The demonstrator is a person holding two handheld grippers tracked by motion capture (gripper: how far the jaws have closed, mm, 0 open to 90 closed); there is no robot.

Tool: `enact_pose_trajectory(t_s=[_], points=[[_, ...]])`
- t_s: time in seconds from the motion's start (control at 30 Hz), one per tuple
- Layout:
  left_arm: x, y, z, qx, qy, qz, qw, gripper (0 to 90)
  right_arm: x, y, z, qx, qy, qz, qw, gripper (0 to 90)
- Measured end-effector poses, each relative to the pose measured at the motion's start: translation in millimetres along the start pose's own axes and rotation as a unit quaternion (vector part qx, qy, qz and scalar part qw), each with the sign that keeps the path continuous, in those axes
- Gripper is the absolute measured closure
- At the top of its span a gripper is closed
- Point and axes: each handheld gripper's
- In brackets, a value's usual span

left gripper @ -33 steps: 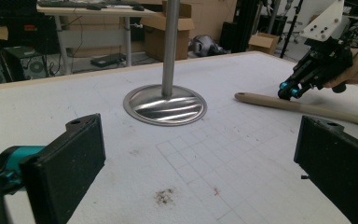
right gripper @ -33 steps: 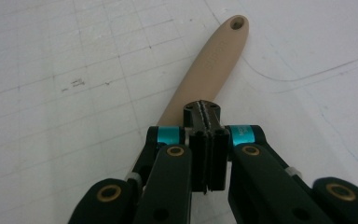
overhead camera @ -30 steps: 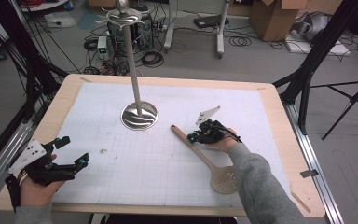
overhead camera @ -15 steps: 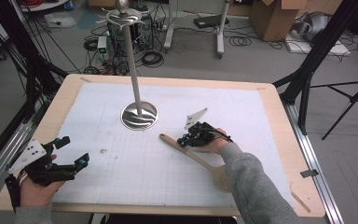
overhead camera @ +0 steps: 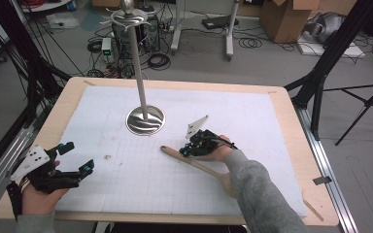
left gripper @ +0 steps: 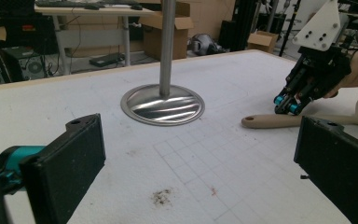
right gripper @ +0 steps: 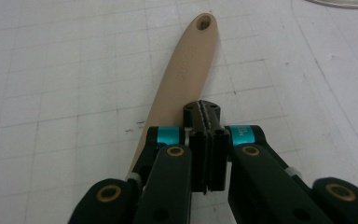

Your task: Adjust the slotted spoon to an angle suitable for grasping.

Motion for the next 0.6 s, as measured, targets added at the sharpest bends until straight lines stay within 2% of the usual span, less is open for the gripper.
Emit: enact_pose_trajectory(t_s=[0.2,0.3,0.5,0.57,0.6], points=[[0.8,-0.5,0.5,-0.002,0.000,0.000,1.0000,2.3,0.5,-1.4,7.2,-0.009,0.019,-0.008,0.9997,90.0],[0.9,-0.8,-0.3,-0.002,0.001,0.001,1.0000,2.3,2.4,-1.9,16.9,-0.018,0.030,-0.017,0.9992,90.0],[0.5,-2.9,-4.4,-0.002,0.005,-0.002,1.0000,2.3,11.6,-4.0,37.1,-0.028,0.053,-0.014,0.9981,89.8],[0.8,-3.8,-5.8,-0.002,0.007,-0.004,1.0000,2.3,16.1,-4.0,44.0,-0.046,0.057,-0.024,0.9971,87.8],[1.0,-4.2,-6.5,-0.002,0.008,-0.004,1.0000,2.3,17.9,-3.7,47.6,-0.057,0.057,-0.036,0.9961,84.4]])
Point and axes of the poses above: each handheld gripper's, and its own axes: z roughly backward along the jaws, y roughly out of its underside, x roughly to its left, and after that the axes turned 7 degrees about x, right-handed
